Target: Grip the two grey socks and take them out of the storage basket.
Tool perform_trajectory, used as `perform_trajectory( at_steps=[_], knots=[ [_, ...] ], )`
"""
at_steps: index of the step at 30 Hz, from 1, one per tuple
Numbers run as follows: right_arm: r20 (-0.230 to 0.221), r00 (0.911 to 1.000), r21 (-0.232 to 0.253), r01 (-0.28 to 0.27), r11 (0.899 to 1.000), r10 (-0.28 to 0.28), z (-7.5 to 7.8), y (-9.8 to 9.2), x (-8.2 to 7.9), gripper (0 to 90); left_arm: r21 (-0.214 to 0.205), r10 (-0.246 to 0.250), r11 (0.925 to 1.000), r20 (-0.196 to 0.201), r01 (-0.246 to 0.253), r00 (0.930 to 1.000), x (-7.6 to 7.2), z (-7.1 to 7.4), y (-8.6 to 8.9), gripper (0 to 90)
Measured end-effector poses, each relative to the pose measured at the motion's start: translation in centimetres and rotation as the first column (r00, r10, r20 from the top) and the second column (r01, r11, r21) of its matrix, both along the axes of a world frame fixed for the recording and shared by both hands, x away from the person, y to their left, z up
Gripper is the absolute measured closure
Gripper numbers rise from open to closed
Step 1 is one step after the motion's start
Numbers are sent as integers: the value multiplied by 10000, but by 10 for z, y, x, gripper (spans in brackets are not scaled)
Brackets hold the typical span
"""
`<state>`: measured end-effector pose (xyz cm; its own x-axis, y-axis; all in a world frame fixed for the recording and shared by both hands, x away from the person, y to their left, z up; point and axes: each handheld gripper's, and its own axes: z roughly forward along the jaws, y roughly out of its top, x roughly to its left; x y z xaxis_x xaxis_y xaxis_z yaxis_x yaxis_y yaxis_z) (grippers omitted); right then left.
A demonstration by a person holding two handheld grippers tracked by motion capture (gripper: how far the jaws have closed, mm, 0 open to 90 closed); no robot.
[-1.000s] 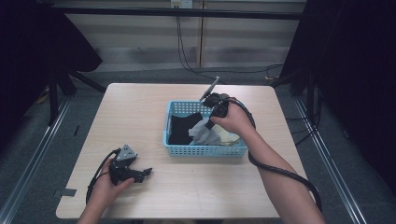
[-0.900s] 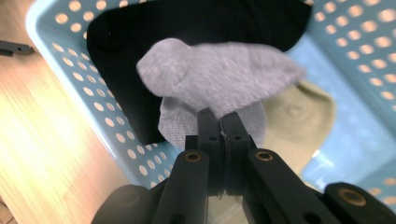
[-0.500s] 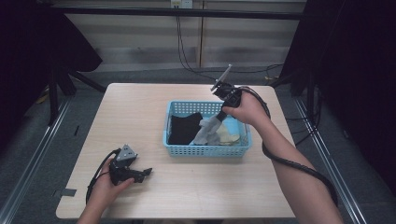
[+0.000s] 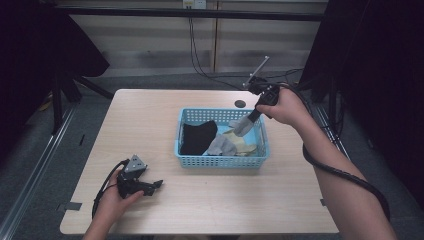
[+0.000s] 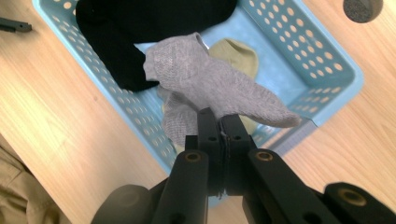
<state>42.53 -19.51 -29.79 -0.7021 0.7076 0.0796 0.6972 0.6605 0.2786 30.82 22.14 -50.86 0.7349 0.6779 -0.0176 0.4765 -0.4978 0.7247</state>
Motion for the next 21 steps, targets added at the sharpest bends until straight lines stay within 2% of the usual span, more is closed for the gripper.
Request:
perform_trajectory(
  at_steps=[21],
  knots=[
    [219,9965,31,804,9968,-804,21,-51,-10,888,-1,-7,10000,7,7,10000,0,0,0,148]
  ],
)
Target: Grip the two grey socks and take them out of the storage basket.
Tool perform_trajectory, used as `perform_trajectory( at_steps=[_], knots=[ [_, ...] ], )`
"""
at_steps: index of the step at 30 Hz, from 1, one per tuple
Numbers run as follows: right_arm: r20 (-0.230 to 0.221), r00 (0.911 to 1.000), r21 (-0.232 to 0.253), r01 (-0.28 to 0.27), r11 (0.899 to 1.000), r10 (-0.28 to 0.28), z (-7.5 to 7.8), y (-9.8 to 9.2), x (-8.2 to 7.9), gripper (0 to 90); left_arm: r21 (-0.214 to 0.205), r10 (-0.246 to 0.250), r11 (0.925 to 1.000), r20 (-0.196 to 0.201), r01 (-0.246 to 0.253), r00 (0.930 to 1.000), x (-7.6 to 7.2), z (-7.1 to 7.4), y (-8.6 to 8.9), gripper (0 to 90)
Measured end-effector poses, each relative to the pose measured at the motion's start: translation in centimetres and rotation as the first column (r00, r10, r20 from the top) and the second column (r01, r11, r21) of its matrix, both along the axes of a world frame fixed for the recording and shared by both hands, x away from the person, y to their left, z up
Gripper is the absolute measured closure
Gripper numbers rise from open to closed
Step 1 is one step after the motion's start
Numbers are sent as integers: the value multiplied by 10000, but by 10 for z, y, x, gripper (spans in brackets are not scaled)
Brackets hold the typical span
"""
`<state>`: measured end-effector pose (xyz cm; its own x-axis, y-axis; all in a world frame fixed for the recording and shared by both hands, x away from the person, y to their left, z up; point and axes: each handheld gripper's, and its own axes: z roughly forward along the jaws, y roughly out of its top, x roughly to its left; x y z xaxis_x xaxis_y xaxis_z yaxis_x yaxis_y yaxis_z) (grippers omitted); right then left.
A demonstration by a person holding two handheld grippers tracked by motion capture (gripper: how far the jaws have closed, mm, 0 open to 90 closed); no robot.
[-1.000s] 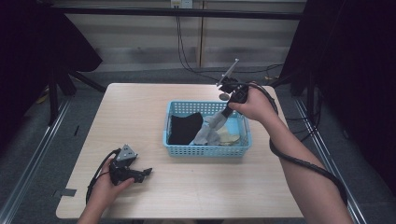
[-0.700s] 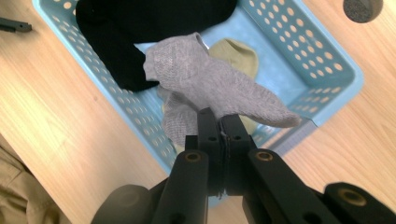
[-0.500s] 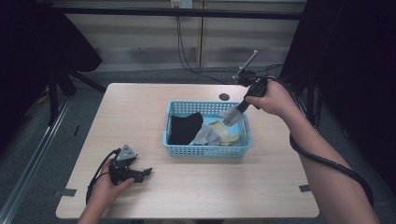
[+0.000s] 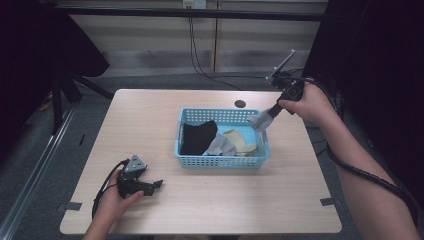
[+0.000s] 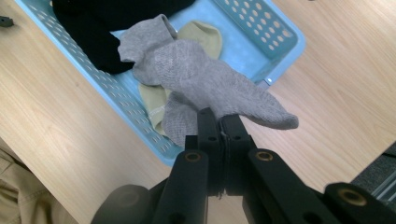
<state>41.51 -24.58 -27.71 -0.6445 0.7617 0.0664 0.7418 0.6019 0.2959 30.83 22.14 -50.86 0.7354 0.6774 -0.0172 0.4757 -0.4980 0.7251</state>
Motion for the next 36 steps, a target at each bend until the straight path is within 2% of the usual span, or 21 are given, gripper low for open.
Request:
perform_trajectory(
  at_steps=[11,20,28,29,32,33,36],
  knots=[
    [57,9984,-11,560,9984,-559,-5,-32,-3,888,0,-1,10000,1,1,10000,0,0,0,148],
    [191,9940,179,1073,9941,-1076,-9,-57,-4,887,-2,2,10000,1,-2,10000,0,0,0,148],
    [-61,9903,160,1386,9902,-1385,-31,-68,-4,887,2,-1,10000,1,1,10000,0,0,0,148],
    [-134,9908,148,1347,9908,-1345,-39,-70,-3,887,-3,20,10000,27,-20,10000,0,0,0,148],
    [-288,9895,137,1424,9897,-1420,-47,-71,-3,887,-10,24,10000,33,-24,10000,0,0,0,148],
    [-353,9891,103,1437,9896,-1432,-55,-72,-2,887,-8,22,10000,31,-22,10000,0,0,0,148],
    [-447,9879,31,1488,9889,-1485,-62,-73,-2,887,-2,21,10000,34,-21,10000,0,0,0,148]
  ],
)
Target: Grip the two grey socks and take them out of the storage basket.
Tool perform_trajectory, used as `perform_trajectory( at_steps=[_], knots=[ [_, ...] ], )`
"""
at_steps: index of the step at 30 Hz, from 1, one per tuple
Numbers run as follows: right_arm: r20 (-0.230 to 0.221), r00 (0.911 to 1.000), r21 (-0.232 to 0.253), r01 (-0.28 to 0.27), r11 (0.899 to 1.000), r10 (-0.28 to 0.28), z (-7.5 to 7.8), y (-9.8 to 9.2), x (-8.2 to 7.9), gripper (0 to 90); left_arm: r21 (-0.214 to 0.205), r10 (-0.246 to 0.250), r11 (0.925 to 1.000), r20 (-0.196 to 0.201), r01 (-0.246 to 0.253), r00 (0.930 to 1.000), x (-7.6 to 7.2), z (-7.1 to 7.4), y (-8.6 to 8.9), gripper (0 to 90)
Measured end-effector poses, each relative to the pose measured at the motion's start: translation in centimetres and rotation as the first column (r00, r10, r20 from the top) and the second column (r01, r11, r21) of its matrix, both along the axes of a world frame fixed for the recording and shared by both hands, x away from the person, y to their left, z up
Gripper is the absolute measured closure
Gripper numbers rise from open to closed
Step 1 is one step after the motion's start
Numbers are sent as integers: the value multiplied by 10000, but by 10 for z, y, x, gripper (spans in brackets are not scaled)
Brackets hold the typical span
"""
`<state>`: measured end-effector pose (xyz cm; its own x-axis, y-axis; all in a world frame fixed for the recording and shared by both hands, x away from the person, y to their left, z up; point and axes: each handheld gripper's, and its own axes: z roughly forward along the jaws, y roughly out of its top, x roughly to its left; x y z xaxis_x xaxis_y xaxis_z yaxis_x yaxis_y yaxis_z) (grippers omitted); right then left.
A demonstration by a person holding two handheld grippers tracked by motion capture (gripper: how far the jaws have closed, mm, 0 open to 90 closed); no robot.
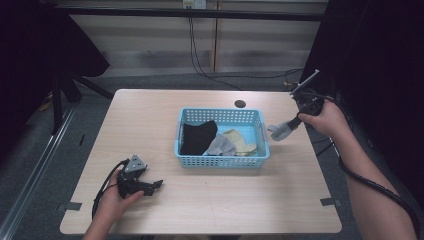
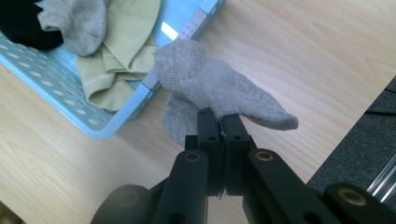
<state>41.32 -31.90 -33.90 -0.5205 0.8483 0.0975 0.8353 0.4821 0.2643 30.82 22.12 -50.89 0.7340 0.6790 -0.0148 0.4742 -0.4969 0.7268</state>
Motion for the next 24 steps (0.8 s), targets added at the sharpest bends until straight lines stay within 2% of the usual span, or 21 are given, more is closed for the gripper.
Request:
perform_trajectory(
  at_steps=[1,6,7,12,18,23,24],
  knots=[
    [-72,10000,20,2,10000,-1,-6,-2,0,887,-47,21,10000,-34,-22,10000,0,0,0,147],
    [-196,9998,84,39,10000,-38,-16,-6,-1,860,-43,21,10000,-34,-21,10000,0,0,0,148],
    [-261,9994,233,222,9995,-216,-20,-6,-1,737,-45,21,10000,-36,-22,10000,0,0,0,147],
    [-200,9997,337,130,9993,-124,-20,-3,-2,670,-39,17,10000,-32,-17,10000,0,0,0,147],
    [26,9999,378,-99,9992,98,-10,13,-2,633,-44,22,10000,-34,-22,10000,0,0,0,147],
    [184,9987,568,-475,9973,466,-9,44,3,605,1,0,10000,-1,0,10000,0,0,0,147],
    [184,9987,568,-475,9973,466,-9,44,3,605,1,0,10000,-1,0,10000,0,0,0,147]
  ],
)
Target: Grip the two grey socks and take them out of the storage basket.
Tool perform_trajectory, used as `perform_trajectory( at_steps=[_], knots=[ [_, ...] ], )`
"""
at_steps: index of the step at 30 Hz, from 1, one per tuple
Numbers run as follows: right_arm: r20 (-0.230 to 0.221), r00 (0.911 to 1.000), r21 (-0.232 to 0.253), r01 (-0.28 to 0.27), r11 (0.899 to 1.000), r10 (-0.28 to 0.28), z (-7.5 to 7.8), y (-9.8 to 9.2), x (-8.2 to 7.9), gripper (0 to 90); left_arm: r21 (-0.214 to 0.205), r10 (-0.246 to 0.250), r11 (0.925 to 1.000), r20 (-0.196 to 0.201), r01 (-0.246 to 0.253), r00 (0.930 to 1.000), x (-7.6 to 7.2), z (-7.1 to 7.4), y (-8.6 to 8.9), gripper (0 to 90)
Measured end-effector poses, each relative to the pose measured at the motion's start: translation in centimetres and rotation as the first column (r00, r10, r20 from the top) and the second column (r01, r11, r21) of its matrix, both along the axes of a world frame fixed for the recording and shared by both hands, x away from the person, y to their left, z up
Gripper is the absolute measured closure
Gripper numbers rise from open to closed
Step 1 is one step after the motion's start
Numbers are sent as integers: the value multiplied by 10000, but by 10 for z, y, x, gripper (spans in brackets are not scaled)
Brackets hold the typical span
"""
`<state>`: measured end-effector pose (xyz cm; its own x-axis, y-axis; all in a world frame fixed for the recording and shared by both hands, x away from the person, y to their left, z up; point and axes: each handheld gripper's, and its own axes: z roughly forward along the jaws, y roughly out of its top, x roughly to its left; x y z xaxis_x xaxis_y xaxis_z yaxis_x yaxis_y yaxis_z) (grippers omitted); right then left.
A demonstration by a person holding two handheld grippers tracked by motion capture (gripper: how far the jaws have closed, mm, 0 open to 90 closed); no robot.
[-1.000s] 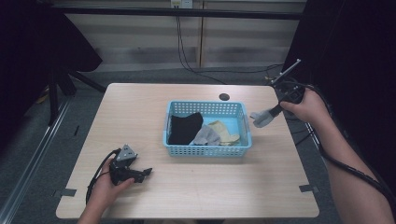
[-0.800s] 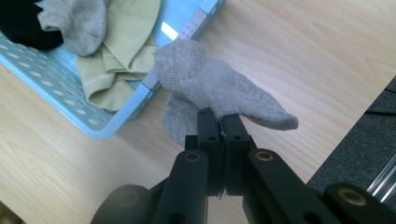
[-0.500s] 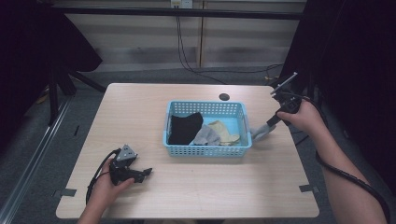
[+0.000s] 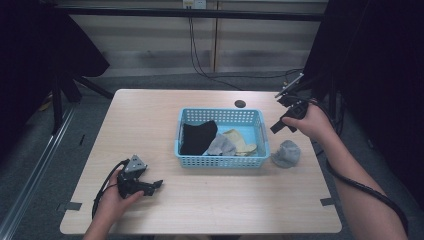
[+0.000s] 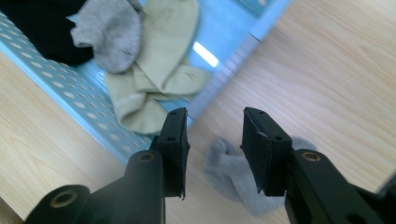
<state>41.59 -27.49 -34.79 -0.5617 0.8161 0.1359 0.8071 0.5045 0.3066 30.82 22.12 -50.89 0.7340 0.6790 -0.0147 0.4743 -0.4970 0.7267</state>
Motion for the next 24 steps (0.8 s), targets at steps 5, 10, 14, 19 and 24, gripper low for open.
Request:
perform_trajectory(
  at_steps=[5,10,14,19,24],
  knots=[
    [108,9992,123,-376,9992,375,-6,28,6,576,-3,-1,10000,-1,1,10000,0,0,0,147],
    [70,9966,201,-824,9964,823,-15,56,10,563,-6,-3,10000,-2,3,10000,0,0,0,146],
    [-27,9937,317,-1117,9932,1118,-28,82,14,555,-46,17,10000,-32,-17,10000,0,0,0,146],
    [-102,9900,202,-1406,9899,1409,-42,103,18,530,-53,18,10000,-38,-18,10000,0,0,0,146],
    [-286,9871,89,-1573,9875,1575,-60,118,22,491,-16,-24,10000,-44,24,10000,0,0,0,145]
  ],
)
